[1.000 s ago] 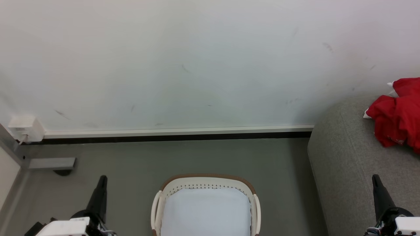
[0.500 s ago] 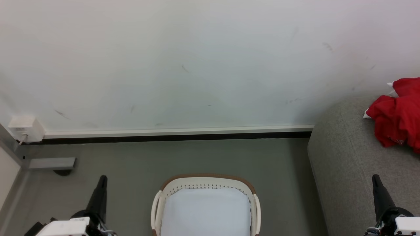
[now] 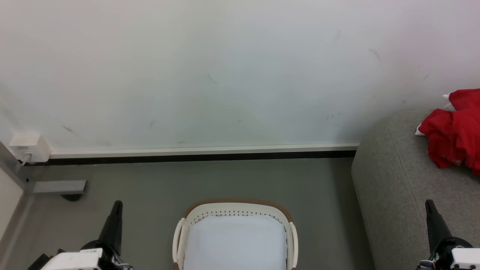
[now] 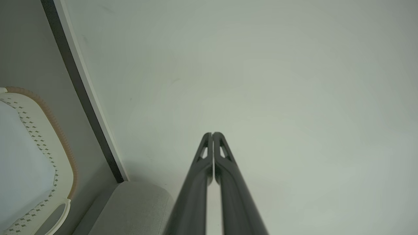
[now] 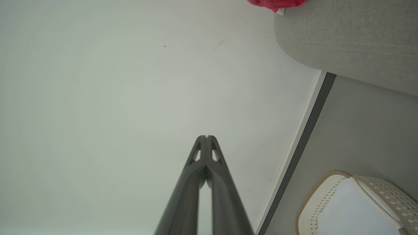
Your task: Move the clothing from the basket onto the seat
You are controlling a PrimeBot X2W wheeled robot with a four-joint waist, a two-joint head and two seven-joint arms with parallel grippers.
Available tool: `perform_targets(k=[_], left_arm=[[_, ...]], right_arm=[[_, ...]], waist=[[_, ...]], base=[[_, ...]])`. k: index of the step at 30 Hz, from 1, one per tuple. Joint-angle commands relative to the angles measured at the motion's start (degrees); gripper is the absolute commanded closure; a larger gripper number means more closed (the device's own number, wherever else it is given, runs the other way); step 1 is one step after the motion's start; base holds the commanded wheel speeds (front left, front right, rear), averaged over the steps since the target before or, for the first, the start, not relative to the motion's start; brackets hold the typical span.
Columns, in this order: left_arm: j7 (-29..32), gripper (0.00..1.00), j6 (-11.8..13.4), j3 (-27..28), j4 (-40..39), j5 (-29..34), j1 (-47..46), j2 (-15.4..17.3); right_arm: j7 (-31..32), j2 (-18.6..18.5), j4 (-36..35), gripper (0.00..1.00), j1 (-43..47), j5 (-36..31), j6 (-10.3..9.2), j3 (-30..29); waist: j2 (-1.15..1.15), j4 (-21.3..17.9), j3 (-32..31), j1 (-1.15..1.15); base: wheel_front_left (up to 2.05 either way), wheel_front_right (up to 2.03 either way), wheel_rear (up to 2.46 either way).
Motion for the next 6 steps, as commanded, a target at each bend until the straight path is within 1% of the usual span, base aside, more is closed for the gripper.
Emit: perform_targets(k=[1, 6], left_arm=[[0.2, 1.0, -0.2, 0.1, -0.1, -0.8, -0.5, 0.4], [0.2, 1.0, -0.2, 0.1, -0.1, -0.8, -0.5, 0.4]], right_arm=[[0.1, -0.4, -0.3, 1.0, -0.7, 0.1, -0.12, -0.2], [0.1, -0.4, -0.3, 1.0, -0.7, 0.1, -0.12, -0.2]], waist=[[0.0, 0.0, 0.0, 0.0], [0.0, 0.0, 0.0, 0.0]], base=[[0.0, 0.0, 0.0], [0.0, 0.0, 0.0]])
